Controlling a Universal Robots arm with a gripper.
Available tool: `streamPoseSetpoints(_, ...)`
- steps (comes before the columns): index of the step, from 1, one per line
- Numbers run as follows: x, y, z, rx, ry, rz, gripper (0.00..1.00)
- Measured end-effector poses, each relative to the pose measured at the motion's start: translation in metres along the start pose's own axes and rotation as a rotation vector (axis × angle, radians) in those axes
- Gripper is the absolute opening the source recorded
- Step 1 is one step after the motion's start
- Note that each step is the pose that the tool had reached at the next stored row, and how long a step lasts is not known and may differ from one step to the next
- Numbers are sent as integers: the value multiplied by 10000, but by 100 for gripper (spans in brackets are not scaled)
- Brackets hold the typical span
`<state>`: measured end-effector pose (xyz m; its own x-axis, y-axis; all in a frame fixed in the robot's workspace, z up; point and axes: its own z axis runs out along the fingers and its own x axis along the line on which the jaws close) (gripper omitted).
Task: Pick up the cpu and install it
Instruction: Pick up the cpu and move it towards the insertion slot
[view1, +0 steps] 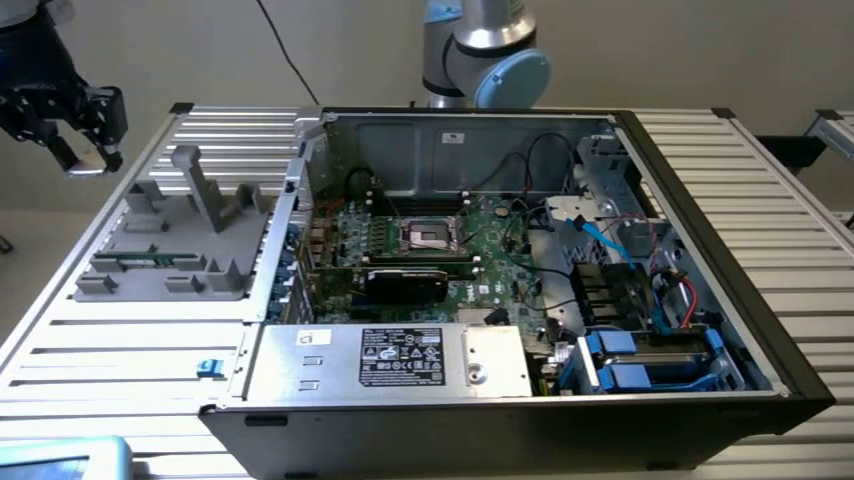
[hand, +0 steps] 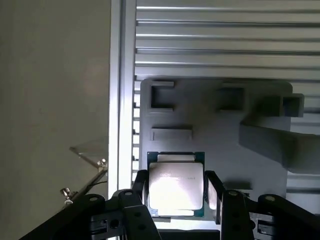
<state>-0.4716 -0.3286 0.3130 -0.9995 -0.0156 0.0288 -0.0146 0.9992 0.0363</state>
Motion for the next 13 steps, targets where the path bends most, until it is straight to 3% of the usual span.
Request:
streamPoseSetpoints(6,-128,4,-225,1,1,0,56)
streamPoseSetpoints(13,-371,3,-360,0,0,0,56)
